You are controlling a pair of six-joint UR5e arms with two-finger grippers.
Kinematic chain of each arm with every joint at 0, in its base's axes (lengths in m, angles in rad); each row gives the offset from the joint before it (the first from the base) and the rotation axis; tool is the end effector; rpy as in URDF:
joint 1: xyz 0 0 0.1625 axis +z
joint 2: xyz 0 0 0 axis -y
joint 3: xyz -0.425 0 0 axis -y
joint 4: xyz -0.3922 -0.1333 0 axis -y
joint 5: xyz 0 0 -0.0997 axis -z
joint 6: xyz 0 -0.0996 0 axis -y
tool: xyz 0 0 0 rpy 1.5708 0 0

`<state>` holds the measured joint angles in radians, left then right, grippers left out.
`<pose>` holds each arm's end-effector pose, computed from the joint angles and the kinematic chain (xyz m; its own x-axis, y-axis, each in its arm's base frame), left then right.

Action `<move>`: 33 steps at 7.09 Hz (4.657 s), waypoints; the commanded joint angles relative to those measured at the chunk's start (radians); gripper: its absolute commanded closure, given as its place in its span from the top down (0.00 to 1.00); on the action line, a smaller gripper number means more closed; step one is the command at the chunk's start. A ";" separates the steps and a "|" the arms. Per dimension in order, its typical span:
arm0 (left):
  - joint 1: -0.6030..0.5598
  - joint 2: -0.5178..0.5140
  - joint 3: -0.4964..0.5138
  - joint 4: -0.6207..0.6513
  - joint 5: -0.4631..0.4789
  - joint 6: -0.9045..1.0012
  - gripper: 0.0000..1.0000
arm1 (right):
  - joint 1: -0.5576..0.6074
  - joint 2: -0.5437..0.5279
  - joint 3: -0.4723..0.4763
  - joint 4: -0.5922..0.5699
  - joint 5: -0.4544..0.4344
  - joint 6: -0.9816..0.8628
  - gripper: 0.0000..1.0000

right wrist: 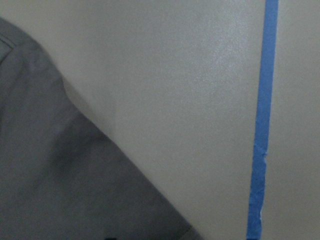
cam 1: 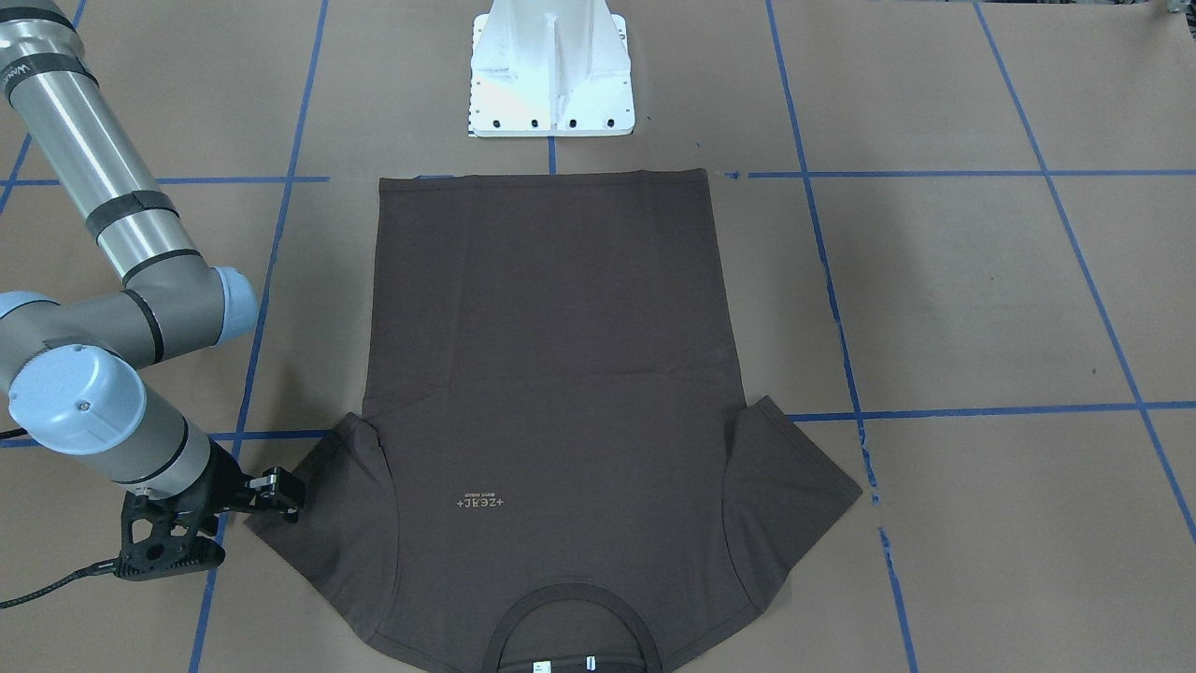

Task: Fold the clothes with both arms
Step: 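Move the right gripper down to the sleeve nearest it, then grasp the sleeve with the right gripper and fold it inward onto the shirt body, then lift the right gripper away while the left gripper moves to the other sleeve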

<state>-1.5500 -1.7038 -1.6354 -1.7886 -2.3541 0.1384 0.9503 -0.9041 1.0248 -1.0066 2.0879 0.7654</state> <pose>-0.0513 -0.5618 0.5311 0.6932 0.4228 -0.5838 -0.1158 0.8647 0.4888 -0.3875 -0.6869 0.4533 0.6908 -0.1114 0.7144 -0.0393 0.9808 0.1909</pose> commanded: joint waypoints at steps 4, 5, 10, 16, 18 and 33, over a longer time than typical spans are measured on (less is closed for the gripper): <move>0.001 0.001 -0.003 0.000 -0.001 0.001 1.00 | -0.007 0.001 -0.017 -0.001 0.001 0.000 0.44; -0.001 0.001 -0.003 0.000 -0.001 0.000 1.00 | -0.008 0.002 -0.019 -0.001 0.001 0.000 0.24; 0.001 0.001 -0.003 0.000 -0.001 -0.002 1.00 | -0.008 0.017 0.058 0.011 0.009 0.000 0.00; -0.001 0.006 0.005 0.000 -0.048 0.000 1.00 | -0.192 0.244 0.002 0.002 -0.228 0.101 0.00; -0.001 0.010 0.002 0.000 -0.054 -0.002 1.00 | -0.217 0.281 -0.051 0.003 -0.276 0.107 0.00; 0.596 -0.404 0.354 -0.510 0.459 -1.322 1.00 | -0.044 -0.179 0.768 -0.610 0.103 0.175 1.00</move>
<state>-0.9877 -2.0642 -1.3911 -2.1979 -1.9607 -1.1109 0.9077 -1.0714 1.7655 -1.6152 2.1963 0.9341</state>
